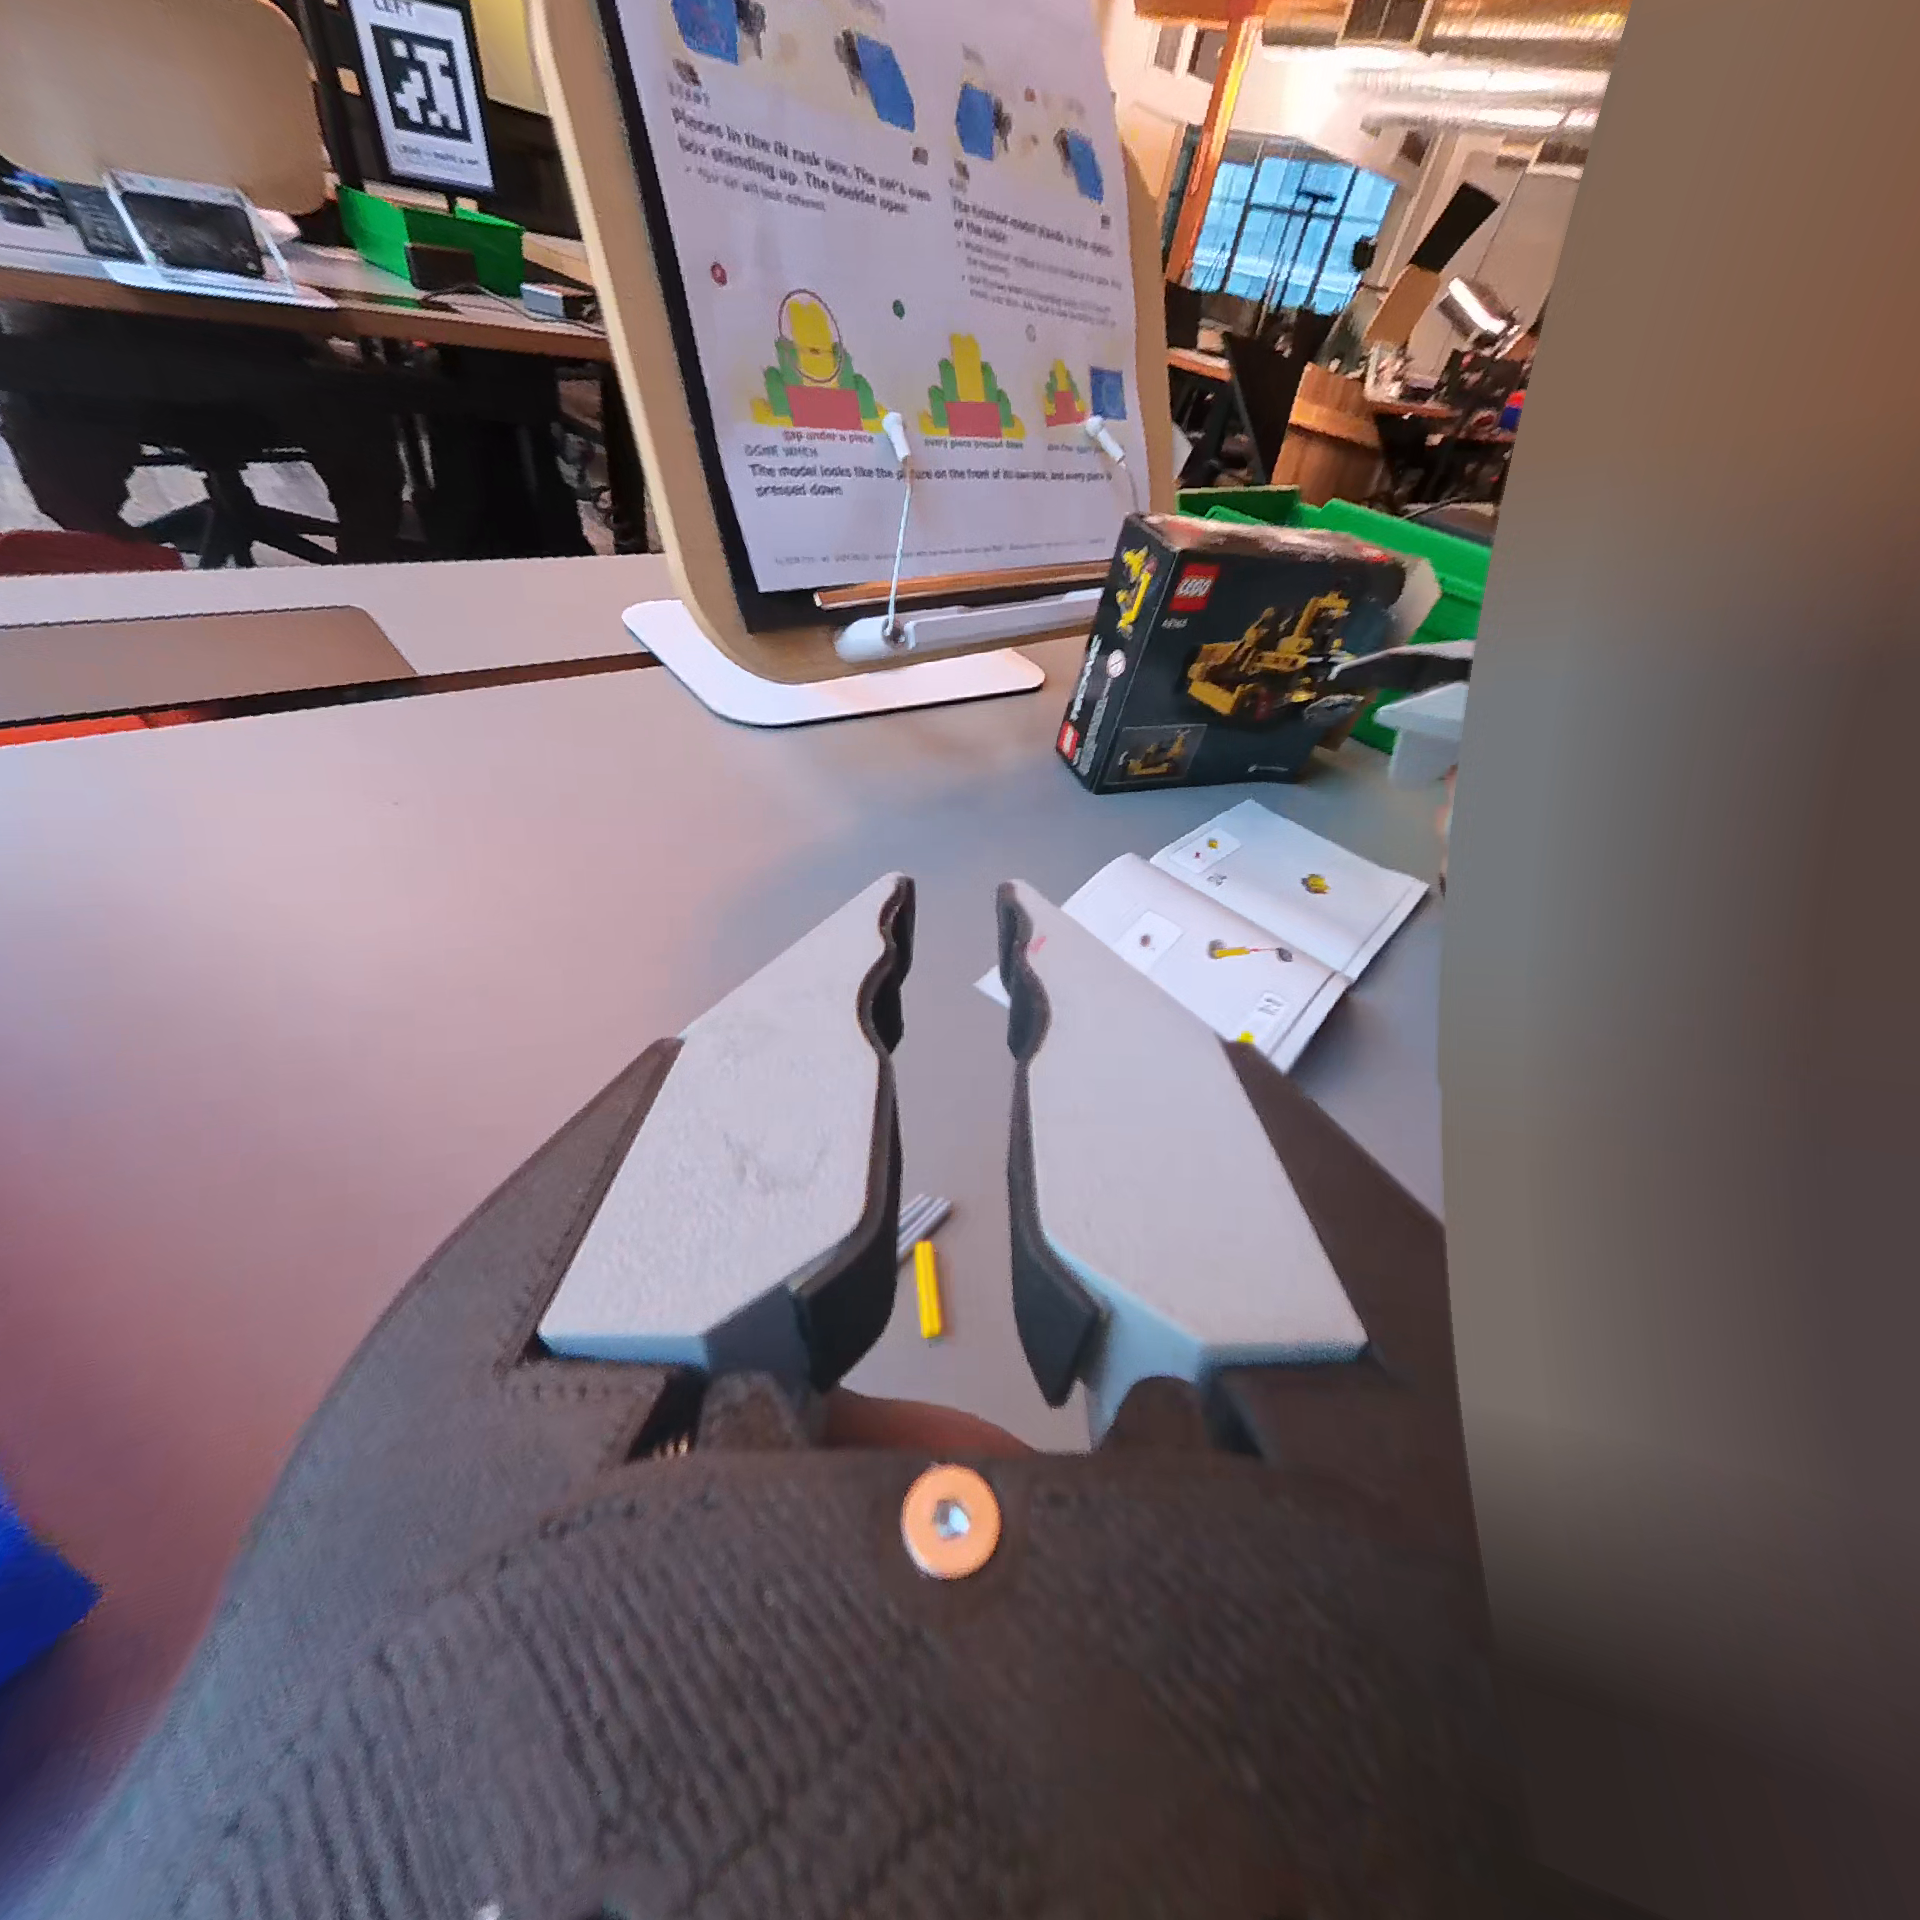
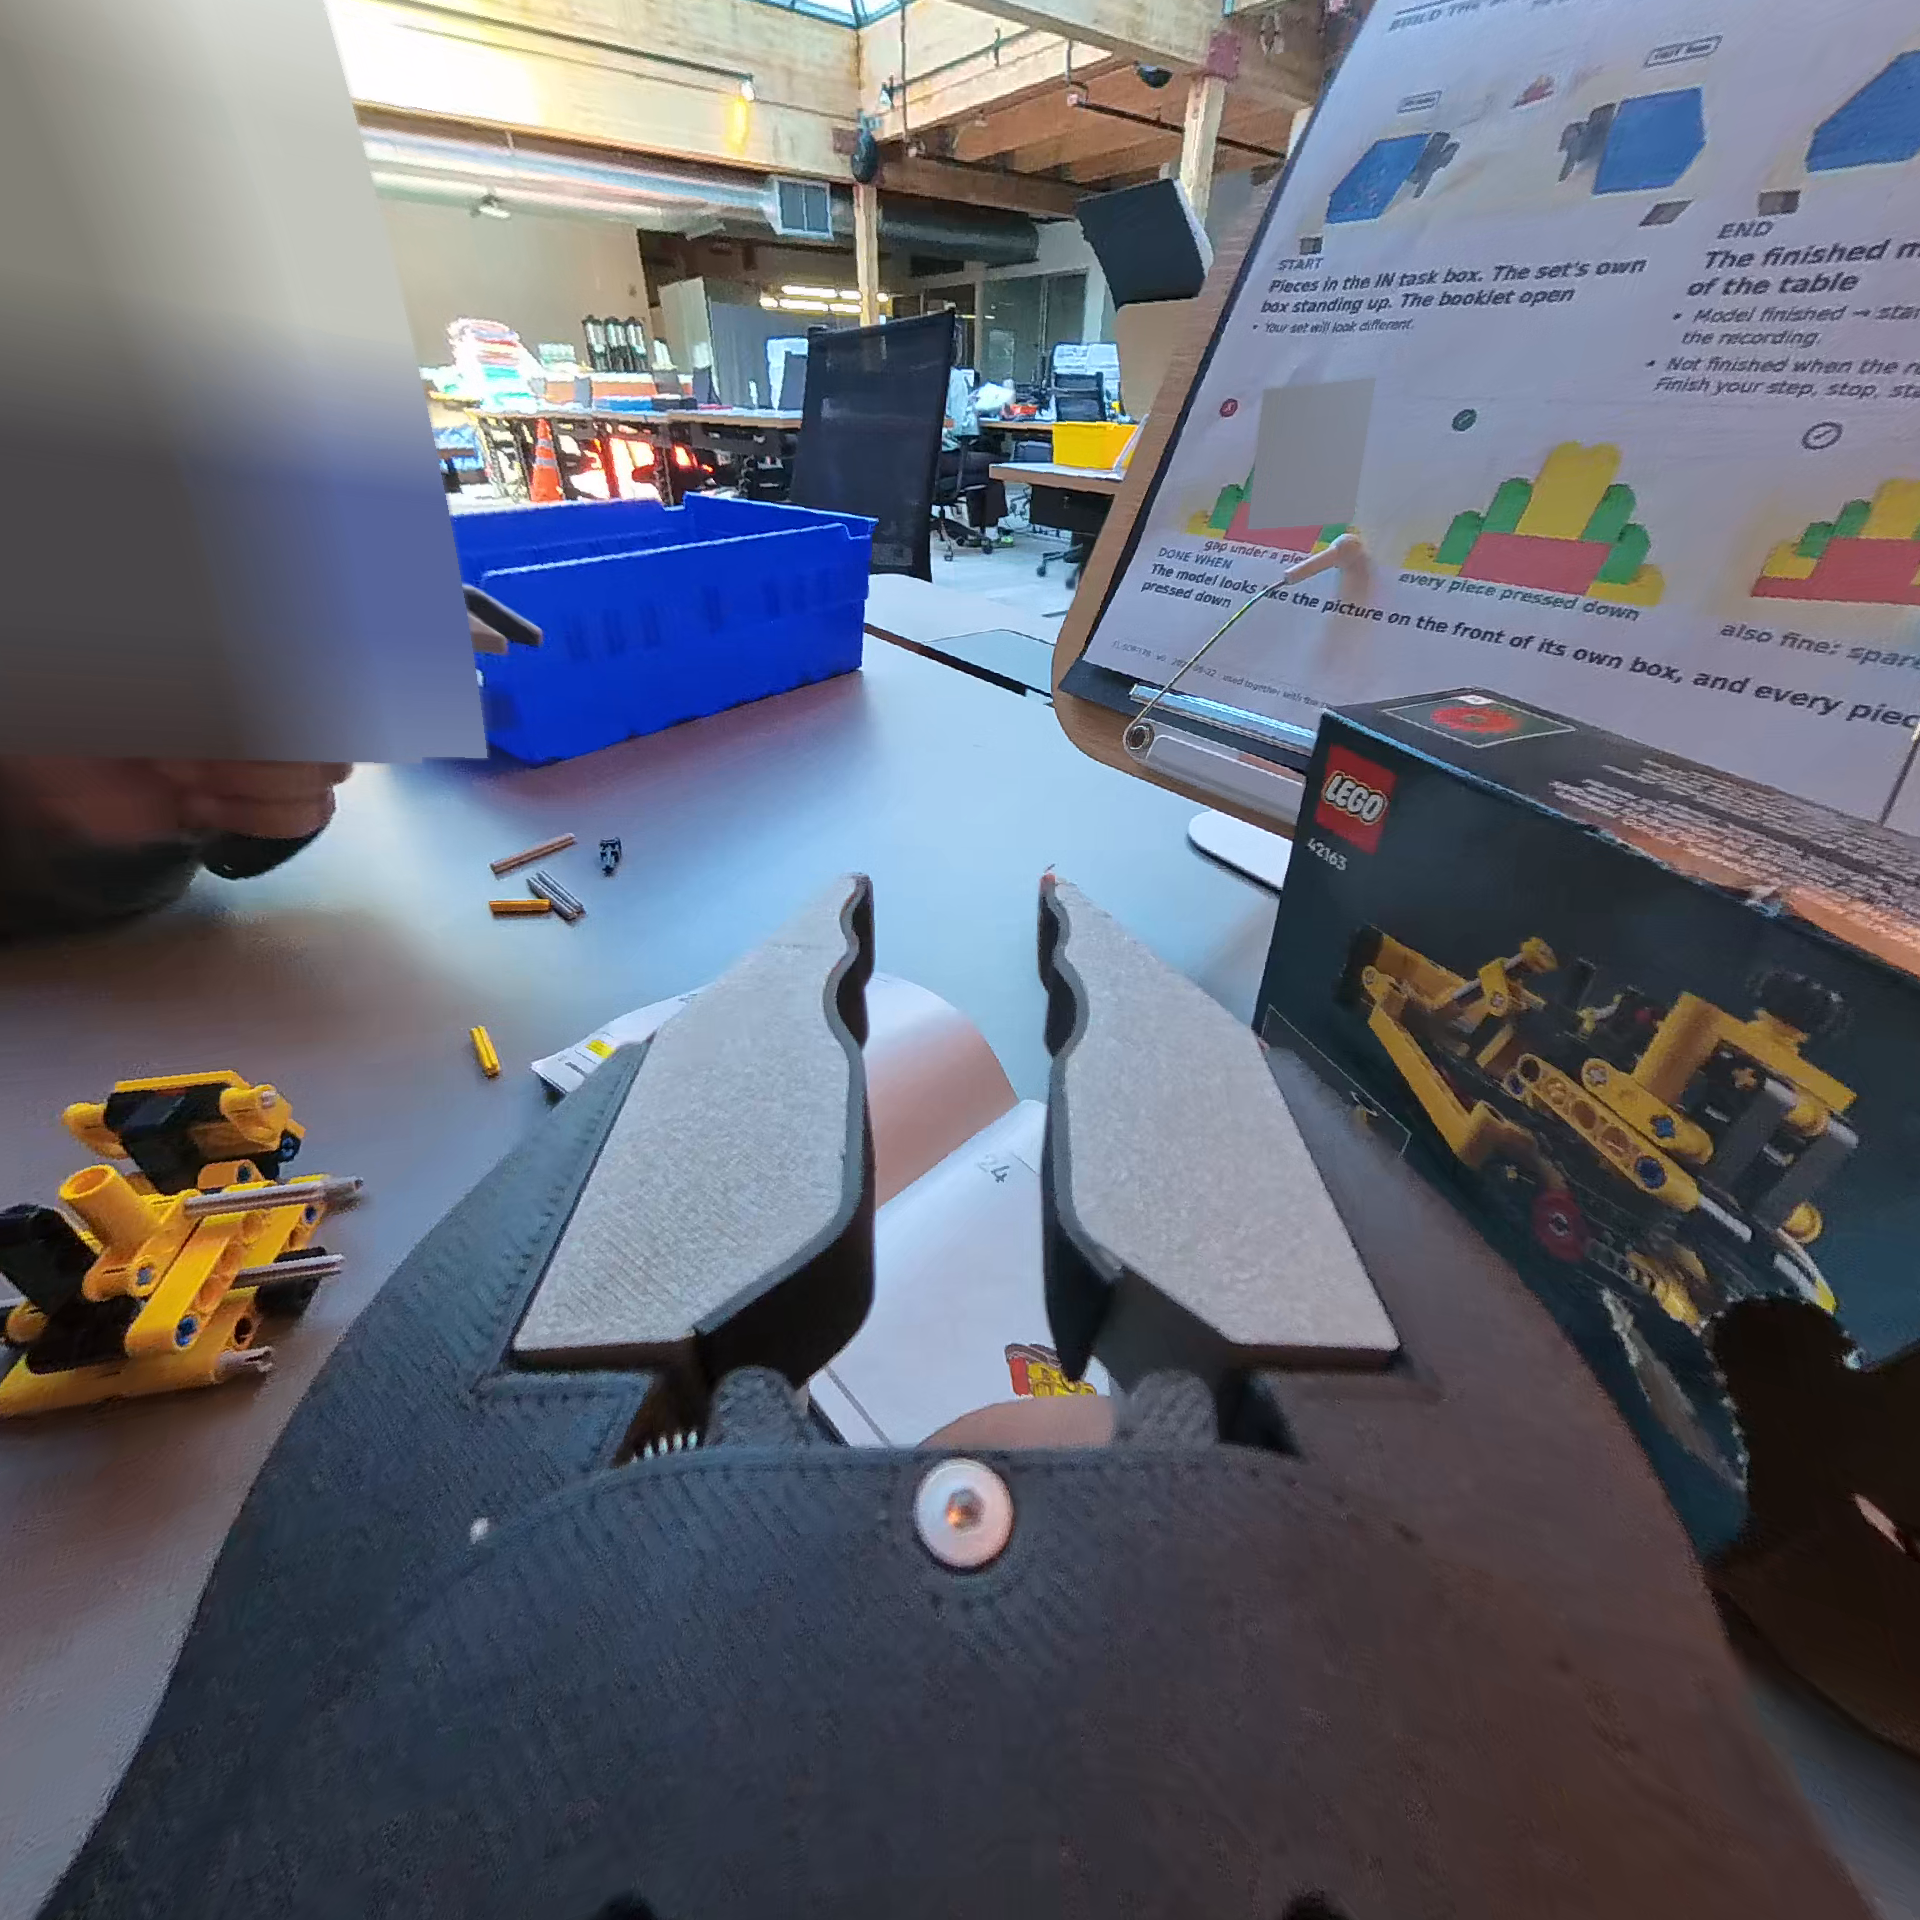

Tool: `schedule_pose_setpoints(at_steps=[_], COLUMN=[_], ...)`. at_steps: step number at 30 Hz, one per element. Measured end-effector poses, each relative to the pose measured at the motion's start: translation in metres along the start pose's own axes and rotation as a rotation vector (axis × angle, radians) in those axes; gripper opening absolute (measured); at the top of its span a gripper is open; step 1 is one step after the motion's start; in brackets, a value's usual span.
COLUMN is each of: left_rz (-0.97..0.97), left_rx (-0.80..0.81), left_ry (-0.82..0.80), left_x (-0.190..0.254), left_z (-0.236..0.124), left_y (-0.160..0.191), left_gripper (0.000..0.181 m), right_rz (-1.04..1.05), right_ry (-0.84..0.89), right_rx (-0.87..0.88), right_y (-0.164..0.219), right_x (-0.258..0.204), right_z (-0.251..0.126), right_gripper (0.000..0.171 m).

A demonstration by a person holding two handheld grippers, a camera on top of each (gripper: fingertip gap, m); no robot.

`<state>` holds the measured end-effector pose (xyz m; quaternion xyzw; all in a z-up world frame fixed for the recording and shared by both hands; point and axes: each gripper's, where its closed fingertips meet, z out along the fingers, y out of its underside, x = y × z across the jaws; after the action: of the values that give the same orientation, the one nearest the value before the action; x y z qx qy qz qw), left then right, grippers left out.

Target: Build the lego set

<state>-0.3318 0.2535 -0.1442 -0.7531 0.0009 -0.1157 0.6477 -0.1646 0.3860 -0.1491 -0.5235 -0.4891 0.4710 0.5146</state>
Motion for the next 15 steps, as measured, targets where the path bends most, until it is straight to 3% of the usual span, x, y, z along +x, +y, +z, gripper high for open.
schedule_pose_setpoints(at_steps=[9, 12, 15], left_rz=[-0.015, 0.077, 0.187], left_rx=[0.005, 0.058, 0.022], left_ry=[0.092, -0.033, -0.247], left_x=[0.017, -0.025, -0.099], left_z=[-0.017, -0.055, -0.095], left_y=[-0.010, -0.044, -0.077], left_gripper=[0.007, 0.002, 0.003], right_rz=[-0.024, -0.023, -0.015], right_ry=[0.074, 0.102, 0.108], right_rx=[-0.029, -0.028, -0.034], right_y=[0.003, 0.003, 0.004], right_x=[0.007, 0.011, 0.014], right_z=[0.001, -0.002, -0.002], right_gripper=[0.028, 0.028, 0.028])
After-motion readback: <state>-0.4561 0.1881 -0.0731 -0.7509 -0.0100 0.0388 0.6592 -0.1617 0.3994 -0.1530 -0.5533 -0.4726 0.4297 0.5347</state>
